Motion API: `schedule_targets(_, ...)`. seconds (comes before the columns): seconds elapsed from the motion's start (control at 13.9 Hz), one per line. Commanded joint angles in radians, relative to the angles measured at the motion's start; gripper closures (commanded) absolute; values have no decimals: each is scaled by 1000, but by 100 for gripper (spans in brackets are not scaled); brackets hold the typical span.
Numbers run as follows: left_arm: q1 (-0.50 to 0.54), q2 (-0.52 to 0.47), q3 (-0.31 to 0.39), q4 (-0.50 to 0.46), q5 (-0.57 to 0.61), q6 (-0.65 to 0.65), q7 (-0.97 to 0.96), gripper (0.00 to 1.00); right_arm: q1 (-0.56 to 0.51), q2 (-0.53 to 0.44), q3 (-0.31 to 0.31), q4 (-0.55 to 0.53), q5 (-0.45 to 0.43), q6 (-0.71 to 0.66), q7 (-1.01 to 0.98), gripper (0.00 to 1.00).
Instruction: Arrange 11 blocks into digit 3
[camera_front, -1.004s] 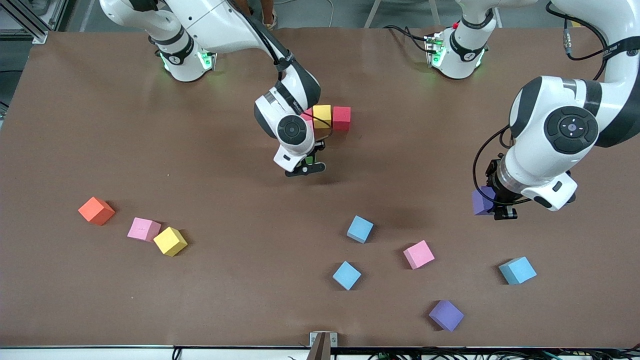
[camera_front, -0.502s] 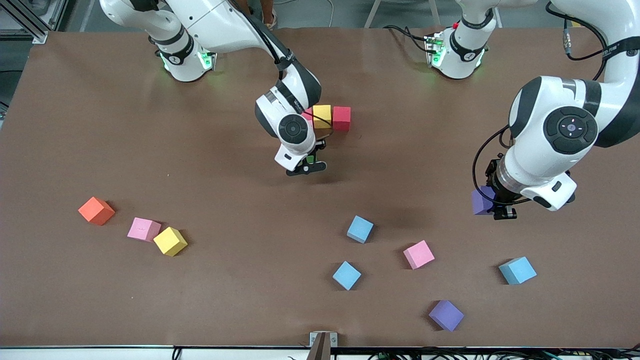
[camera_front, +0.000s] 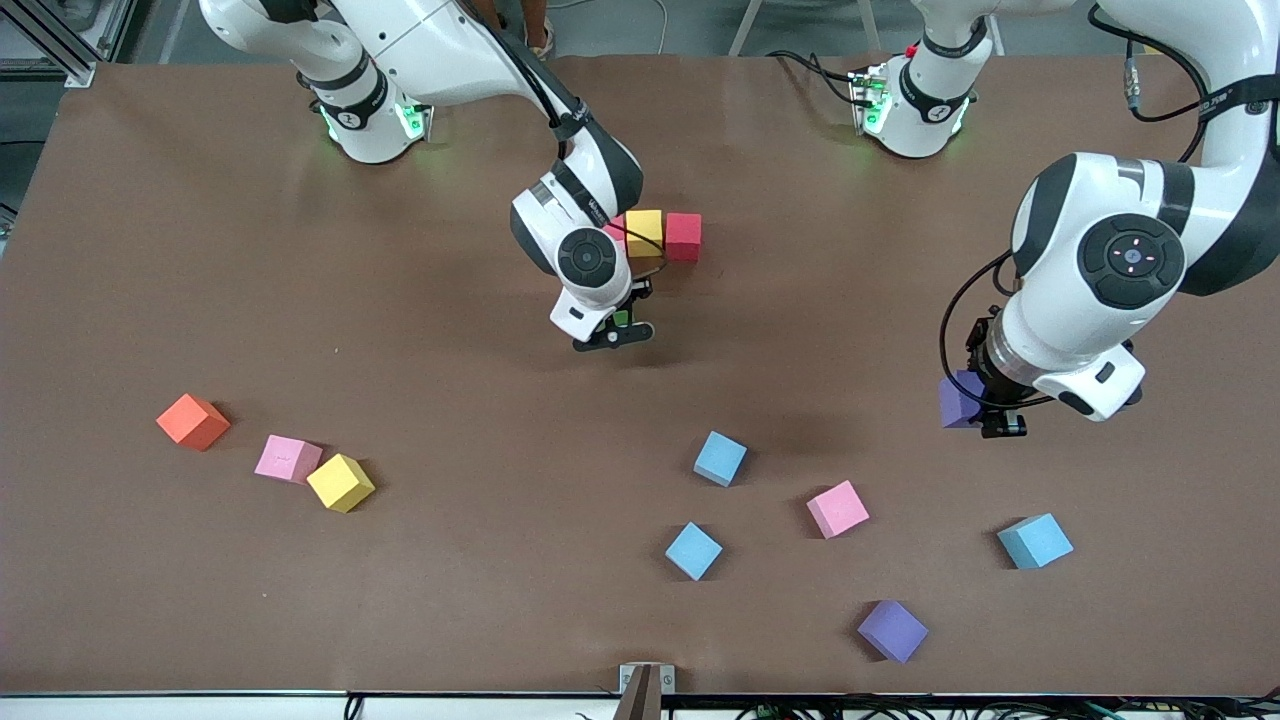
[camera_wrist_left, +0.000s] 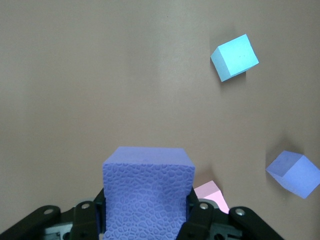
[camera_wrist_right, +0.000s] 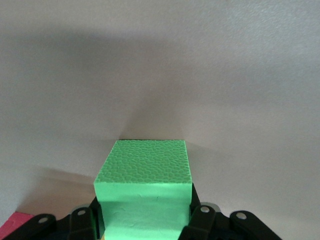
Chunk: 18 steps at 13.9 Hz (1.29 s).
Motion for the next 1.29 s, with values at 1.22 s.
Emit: schedule_targets(1.22, -149, 63, 0, -21, 58, -10, -226, 88, -13, -11, 16, -41, 13, -2, -30, 66)
